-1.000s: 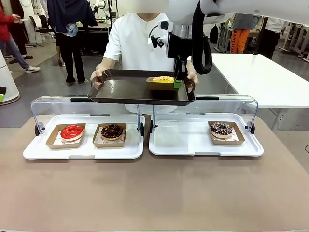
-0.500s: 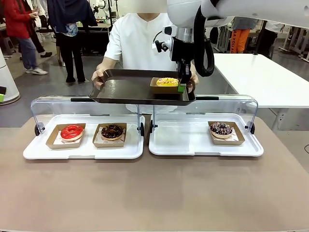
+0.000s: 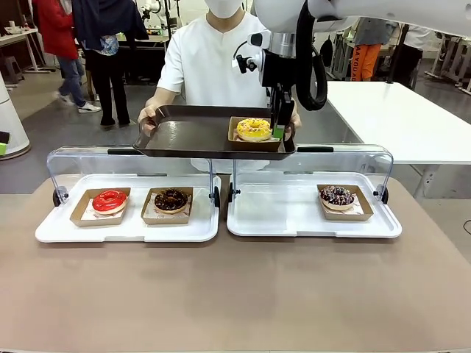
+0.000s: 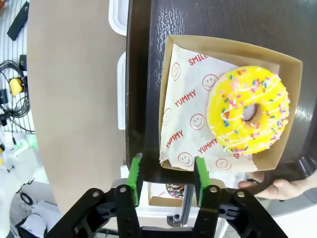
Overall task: Provide the desired donut to the person.
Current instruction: Place the picked Paper togo box onto the Handle tray extended by the person.
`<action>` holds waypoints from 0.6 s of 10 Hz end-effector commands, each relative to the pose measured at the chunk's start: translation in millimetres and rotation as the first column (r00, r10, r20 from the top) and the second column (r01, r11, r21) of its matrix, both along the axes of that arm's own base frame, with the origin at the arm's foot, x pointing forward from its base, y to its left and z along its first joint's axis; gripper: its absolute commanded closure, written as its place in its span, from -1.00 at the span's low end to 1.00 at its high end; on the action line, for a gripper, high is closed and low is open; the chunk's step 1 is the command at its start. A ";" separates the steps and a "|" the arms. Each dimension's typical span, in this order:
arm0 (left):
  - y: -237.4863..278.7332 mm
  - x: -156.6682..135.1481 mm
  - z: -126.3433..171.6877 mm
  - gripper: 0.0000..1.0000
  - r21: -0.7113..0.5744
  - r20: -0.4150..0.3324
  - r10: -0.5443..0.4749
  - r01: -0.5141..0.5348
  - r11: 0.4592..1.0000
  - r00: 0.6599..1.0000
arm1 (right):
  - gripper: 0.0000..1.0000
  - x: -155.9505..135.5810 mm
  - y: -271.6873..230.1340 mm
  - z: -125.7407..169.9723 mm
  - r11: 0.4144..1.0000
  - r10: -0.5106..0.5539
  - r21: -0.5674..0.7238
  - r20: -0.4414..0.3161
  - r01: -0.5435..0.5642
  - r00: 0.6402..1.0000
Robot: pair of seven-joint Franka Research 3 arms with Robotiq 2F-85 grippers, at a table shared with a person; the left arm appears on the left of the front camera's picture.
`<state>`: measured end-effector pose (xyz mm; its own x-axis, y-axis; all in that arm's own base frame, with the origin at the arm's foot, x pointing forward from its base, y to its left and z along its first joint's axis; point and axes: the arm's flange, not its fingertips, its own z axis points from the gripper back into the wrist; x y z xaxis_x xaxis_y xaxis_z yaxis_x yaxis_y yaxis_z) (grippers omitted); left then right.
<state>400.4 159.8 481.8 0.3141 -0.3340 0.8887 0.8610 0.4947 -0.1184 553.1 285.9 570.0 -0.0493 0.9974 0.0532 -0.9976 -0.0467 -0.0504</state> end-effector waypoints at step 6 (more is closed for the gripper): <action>-0.2 -0.5 0.3 -1.00 -0.012 0.008 0.000 0.000 1.000 1.000 | -1.00 -4.6 -3.3 5.8 1.000 0.017 -0.021 -0.007 -0.017 1.000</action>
